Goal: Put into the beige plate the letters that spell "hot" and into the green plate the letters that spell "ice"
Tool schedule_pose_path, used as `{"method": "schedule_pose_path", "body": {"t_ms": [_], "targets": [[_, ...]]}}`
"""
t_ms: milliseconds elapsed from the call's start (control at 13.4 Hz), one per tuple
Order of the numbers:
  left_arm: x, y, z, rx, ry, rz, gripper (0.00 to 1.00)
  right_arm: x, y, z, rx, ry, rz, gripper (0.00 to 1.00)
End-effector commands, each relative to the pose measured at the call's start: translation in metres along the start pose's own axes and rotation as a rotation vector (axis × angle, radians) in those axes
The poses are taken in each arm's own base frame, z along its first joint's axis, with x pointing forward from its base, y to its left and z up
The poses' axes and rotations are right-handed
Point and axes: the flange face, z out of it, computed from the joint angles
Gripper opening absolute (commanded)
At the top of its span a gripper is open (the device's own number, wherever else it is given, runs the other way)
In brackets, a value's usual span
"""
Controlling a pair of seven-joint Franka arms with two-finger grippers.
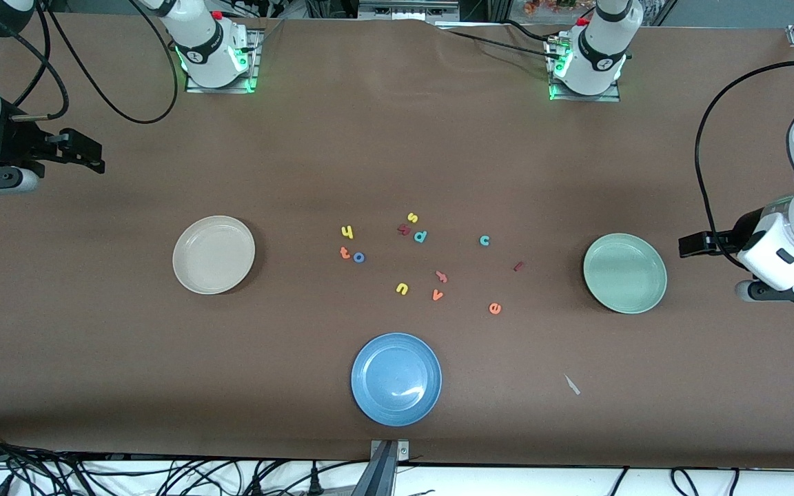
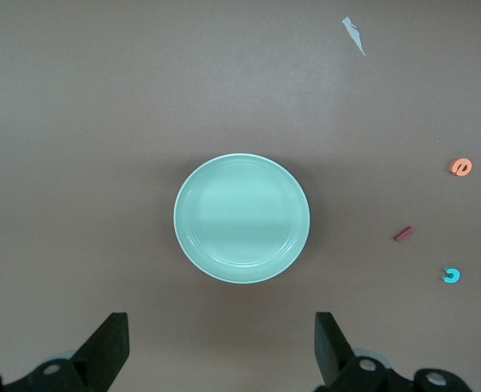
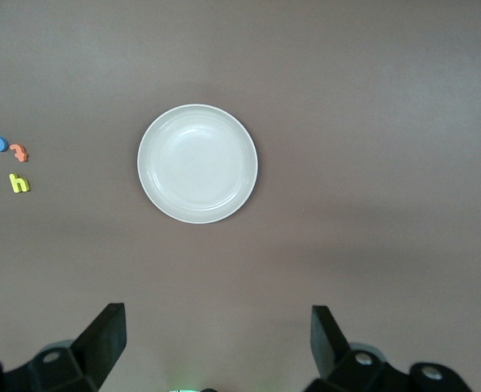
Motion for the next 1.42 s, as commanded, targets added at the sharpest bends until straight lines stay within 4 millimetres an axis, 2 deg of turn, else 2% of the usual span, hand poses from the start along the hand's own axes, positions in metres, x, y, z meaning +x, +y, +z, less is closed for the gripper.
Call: {"method": "schedule_pose_path", "body": {"t_ms": [0, 75, 1345], "targets": [[-0.0069, -0.0012, -0.0026, -0.03, -0.002, 0.02, 1.0, 0.0003, -0.0021, -0.0057, 0.007, 0.001, 0.012, 1.0], [-0.0069, -0.0012, -0.0026, -0.03, -0.002, 0.02, 1.0, 0.0017, 0.0023, -0.0071, 0.006, 0.002, 0.012, 1.0], [-0.0075, -0.0003, -0.0021, -0.03, -0.008, 0.022, 1.0, 0.0044, 0.0022, -0.0044, 0.007, 0.004, 0.021, 1.0]]}}
